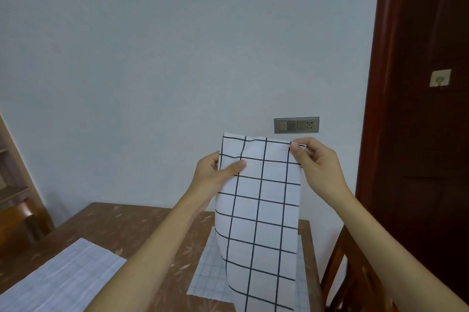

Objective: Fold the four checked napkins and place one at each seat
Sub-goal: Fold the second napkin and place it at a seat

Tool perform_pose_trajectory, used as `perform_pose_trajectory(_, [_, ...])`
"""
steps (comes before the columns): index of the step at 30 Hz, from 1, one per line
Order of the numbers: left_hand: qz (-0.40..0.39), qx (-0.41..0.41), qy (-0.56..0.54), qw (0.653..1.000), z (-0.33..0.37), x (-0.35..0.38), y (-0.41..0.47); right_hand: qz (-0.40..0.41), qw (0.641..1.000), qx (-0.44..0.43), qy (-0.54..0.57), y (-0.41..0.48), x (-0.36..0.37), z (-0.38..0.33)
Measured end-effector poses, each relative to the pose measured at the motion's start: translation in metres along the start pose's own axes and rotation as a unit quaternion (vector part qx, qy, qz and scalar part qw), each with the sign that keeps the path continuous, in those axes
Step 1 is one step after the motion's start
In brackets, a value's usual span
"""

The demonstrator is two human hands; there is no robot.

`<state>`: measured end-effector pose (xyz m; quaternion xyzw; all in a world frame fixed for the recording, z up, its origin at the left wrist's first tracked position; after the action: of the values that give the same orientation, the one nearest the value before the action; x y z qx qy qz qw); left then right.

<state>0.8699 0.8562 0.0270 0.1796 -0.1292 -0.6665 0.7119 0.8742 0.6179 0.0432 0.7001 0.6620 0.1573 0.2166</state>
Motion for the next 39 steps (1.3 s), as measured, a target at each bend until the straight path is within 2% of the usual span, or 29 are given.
perform_pose_trajectory(3, [0.031, 0.015, 0.003, 0.999, -0.002, -0.006, 0.002, -0.003, 0.999, 0.010, 0.038, 0.002, -0.001, -0.002])
perform_pose_trajectory(8, [0.064, 0.048, 0.011, 0.997, 0.002, -0.010, 0.002, -0.052, 0.993, 0.053, 0.088, 0.000, 0.007, -0.002])
perform_pose_trajectory(13, [0.113, 0.126, 0.064, 0.984, 0.011, -0.010, -0.003, -0.014, 0.998, 0.030, 0.048, 0.005, 0.009, -0.003])
perform_pose_trajectory(17, [0.176, 0.210, 0.174, 0.946, 0.018, -0.009, -0.016, -0.006, 0.999, 0.028, 0.042, 0.008, 0.014, -0.008])
perform_pose_trajectory(21, [0.189, 0.223, 0.193, 0.937, 0.018, -0.010, -0.016, 0.012, 1.000, 0.010, -0.001, 0.011, 0.017, -0.016])
perform_pose_trajectory(24, [0.183, 0.227, 0.202, 0.935, 0.017, -0.015, -0.011, 0.020, 0.998, 0.011, -0.055, 0.015, 0.017, -0.011])
perform_pose_trajectory(26, [0.164, 0.235, 0.225, 0.931, 0.021, -0.016, -0.010, 0.007, 0.989, 0.002, -0.151, 0.013, 0.018, -0.011])
perform_pose_trajectory(28, [0.132, 0.251, 0.253, 0.925, 0.025, -0.013, -0.009, -0.027, 0.971, -0.038, -0.236, 0.010, 0.025, -0.026])
perform_pose_trajectory(30, [0.098, 0.271, 0.288, 0.913, 0.029, -0.009, -0.009, -0.078, 0.955, -0.096, -0.270, 0.004, 0.042, -0.046])
perform_pose_trajectory(34, [0.057, 0.295, 0.323, 0.898, 0.032, 0.004, -0.012, -0.159, 0.953, -0.114, -0.231, 0.011, 0.072, -0.059])
perform_pose_trajectory(39, [0.067, 0.281, 0.340, 0.895, 0.030, -0.002, -0.017, -0.125, 0.965, -0.126, -0.194, 0.017, 0.075, -0.072])
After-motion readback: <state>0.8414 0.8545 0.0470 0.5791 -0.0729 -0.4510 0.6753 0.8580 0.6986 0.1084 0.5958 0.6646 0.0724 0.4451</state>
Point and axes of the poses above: each hand's wrist, its own y-axis towards the middle knuckle, its own x-axis out of the palm, z = x × y, the point moved 6 cm from there along y, towards the middle knuckle, and after that the axes turned 6 degrees about x, right-handed, at the moved point
